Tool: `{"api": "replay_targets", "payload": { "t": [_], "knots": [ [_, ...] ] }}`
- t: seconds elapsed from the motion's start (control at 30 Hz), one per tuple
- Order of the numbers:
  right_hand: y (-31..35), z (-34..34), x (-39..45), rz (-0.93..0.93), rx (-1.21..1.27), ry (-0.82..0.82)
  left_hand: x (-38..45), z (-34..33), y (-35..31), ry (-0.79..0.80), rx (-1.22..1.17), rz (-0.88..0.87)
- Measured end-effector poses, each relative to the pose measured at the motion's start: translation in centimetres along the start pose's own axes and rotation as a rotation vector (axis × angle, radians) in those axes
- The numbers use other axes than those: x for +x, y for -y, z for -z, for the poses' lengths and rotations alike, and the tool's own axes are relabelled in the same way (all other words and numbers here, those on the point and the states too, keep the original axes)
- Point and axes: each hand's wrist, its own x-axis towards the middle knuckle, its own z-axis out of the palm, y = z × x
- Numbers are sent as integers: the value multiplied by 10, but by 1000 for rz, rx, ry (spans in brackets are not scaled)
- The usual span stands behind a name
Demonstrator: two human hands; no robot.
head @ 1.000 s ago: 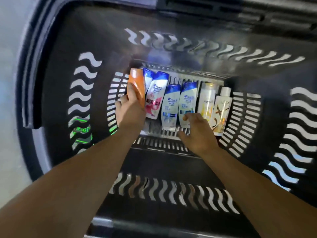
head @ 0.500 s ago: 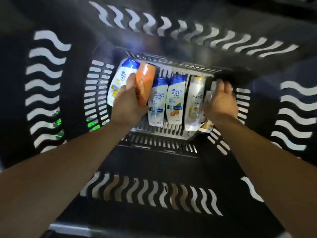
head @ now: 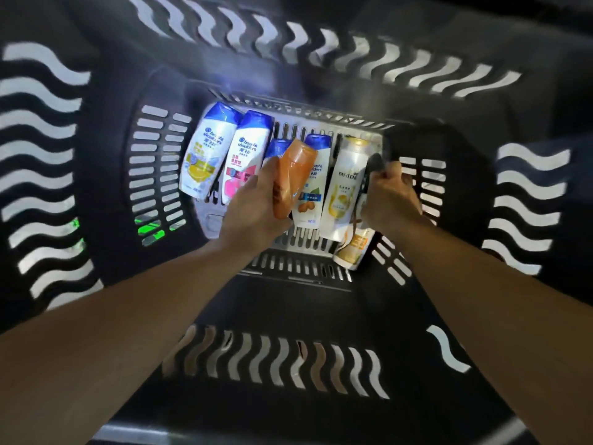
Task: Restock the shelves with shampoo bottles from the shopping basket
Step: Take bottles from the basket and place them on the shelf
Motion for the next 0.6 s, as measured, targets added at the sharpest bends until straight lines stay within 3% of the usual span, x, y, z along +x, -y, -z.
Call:
{"api": "replay_targets", "payload": {
  "t": [0.17,0.4,0.6],
  "knots": [
    [4,-10,-10,-52,85,108,-5,-3,-2,32,-7,20],
    [6,-1,-4,-65,223,60,-7,-5,6,42,-5,15],
    [0,6,-11,-106,607,151,-13,-1,6,29,-27,7]
  ]
}}
